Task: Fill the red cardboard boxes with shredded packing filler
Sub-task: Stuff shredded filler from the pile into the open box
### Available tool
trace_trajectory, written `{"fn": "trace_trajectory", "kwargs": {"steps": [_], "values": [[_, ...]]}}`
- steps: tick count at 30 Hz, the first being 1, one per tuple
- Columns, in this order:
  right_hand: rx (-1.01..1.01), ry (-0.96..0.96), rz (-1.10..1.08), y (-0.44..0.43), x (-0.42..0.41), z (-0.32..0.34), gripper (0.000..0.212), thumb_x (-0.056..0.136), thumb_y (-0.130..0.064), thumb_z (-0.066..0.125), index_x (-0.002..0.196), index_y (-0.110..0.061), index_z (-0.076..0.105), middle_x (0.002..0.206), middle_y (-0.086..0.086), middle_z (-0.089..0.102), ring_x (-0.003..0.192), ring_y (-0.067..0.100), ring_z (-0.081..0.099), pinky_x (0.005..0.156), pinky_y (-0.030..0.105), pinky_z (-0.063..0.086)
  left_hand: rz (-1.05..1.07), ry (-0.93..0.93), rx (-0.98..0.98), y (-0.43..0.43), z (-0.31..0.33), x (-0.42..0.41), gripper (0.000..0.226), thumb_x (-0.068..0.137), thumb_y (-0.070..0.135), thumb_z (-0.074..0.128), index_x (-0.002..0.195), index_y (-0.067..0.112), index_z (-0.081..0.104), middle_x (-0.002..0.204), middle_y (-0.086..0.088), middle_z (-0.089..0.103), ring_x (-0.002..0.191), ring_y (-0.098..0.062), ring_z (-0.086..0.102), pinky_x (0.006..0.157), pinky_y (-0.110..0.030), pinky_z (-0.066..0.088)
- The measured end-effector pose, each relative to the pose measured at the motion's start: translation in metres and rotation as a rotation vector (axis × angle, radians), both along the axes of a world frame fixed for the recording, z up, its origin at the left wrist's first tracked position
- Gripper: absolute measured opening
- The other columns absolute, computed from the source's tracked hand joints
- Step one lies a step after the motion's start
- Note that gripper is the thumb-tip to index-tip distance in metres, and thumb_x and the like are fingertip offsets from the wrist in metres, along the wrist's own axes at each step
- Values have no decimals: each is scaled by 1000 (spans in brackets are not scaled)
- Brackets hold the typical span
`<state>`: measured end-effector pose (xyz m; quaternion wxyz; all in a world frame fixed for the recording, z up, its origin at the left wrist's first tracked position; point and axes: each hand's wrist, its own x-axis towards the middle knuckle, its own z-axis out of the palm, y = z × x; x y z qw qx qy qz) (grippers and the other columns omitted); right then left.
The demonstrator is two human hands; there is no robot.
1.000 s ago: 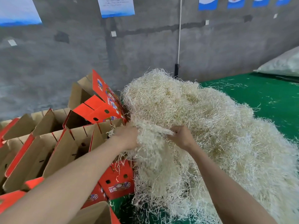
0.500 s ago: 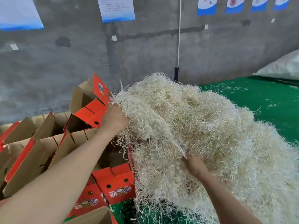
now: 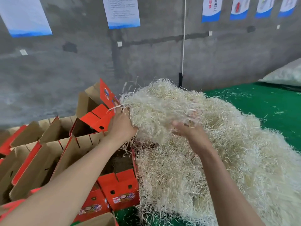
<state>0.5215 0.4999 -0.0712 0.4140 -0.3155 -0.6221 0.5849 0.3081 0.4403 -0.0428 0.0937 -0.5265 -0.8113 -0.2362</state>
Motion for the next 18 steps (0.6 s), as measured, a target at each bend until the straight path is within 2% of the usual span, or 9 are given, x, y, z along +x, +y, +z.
{"fn": "trace_trajectory", "kwargs": {"steps": [2,4,7,9,10,12,13,15,18], "values": [[-46,318,-98,3,-5,3,52,69,-49,67,116,-28,60,111,-2,63,98,11,63,95,42,44,-20,44,-38,-3,-2,-3,59,71,22,76,123,11,49,126,-11,45,109,-32,52,89,-38,45],[-42,349,-178,6,-13,1,46,78,-53,58,119,-32,51,119,-1,58,102,14,60,92,40,47,-21,-92,-36,-3,-1,-6,33,72,21,76,100,10,60,106,-10,57,95,-25,57,79,-35,47],[153,-31,-140,11,-26,-15,68,75,-64,56,128,-24,43,131,-3,49,110,11,53,98,40,41,-12,-563,135,0,7,-7,23,69,16,79,85,16,62,91,-5,65,87,-21,62,77,-32,49],[278,-366,90,6,-41,-36,103,65,-73,58,146,-26,17,143,-9,30,127,11,35,103,34,29,-16,-699,247,3,11,-7,31,67,12,81,90,18,61,95,-3,65,91,-19,61,82,-29,48],[347,-563,172,2,-49,-52,103,68,-69,60,147,-24,12,147,-6,26,130,13,31,104,32,25,-15,-720,268,5,13,-6,33,67,11,81,95,14,63,96,-4,65,92,-19,61,81,-27,47],[429,-861,254,-1,-62,-95,62,86,-43,58,137,-17,35,138,5,44,124,20,44,108,36,30,-12,-795,331,5,18,-3,39,68,9,79,104,8,63,98,-4,65,91,-18,61,78,-25,45],[437,-972,257,-3,-64,-118,27,94,-29,51,116,-14,53,119,6,57,107,19,55,104,37,39,-24,-843,375,3,21,-1,41,69,7,78,107,7,62,98,-3,65,91,-17,60,78,-24,45],[458,-1158,183,-4,-55,-161,26,98,-12,36,75,-15,48,83,1,57,71,10,54,86,33,53,-55,-851,442,-1,25,-2,41,68,1,77,105,10,63,95,0,64,90,-13,60,79,-24,44],[377,-1289,120,2,-32,-194,18,95,-6,37,100,-7,54,98,7,62,84,14,61,86,28,52,-72,-689,320,-9,26,-7,38,65,-1,77,96,14,62,93,-2,64,93,-18,61,78,-24,45]]}}
